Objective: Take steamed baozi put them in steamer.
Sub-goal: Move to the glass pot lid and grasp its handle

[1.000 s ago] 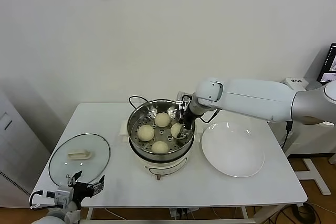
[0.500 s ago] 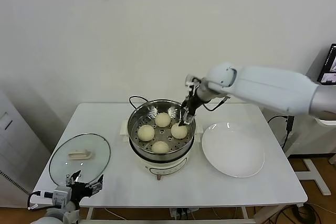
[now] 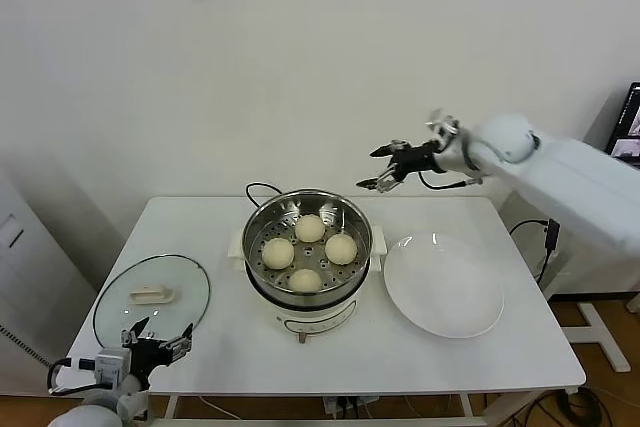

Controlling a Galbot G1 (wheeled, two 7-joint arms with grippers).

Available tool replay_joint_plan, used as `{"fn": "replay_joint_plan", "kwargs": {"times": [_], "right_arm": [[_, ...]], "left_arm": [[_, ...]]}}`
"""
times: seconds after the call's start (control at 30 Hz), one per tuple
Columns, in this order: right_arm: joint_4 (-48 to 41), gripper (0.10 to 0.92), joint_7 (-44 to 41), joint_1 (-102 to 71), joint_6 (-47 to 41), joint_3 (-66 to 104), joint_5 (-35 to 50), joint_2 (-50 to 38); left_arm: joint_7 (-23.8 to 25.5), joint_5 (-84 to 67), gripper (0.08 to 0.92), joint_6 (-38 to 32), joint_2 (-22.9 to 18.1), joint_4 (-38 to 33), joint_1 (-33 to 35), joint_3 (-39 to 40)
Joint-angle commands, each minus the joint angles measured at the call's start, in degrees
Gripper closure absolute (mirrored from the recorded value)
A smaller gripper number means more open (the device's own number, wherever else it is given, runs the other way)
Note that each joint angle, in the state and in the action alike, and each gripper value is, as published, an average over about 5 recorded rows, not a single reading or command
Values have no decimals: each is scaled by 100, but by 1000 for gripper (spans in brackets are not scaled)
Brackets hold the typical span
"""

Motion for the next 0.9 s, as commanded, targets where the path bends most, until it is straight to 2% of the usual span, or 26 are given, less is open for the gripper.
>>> {"fn": "replay_joint_plan", "kwargs": {"times": [0.03, 0.2, 0.33, 0.7, 0.9], "right_arm": [[644, 203, 1585, -3551, 1187, 3915, -264, -862], [861, 203, 2533, -4850, 1719, 4997, -717, -492], [1012, 203, 2975, -5711, 1895, 5885, -1046, 43], [1494, 203, 2946, -7875, 2150, 8035, -2183, 1722], [1485, 203, 2612, -8578, 2310, 8502, -2532, 2482]], "left_arm": [[-21, -86, 177, 8, -92, -24, -179, -38], [-18, -84, 177, -76, -147, -88, -99, -133], [-14, -62, 177, -118, -190, -144, -55, -182], [80, 220, 177, -283, -252, -143, -122, -247], [316, 1272, 177, -621, -141, 116, -82, -254]]}}
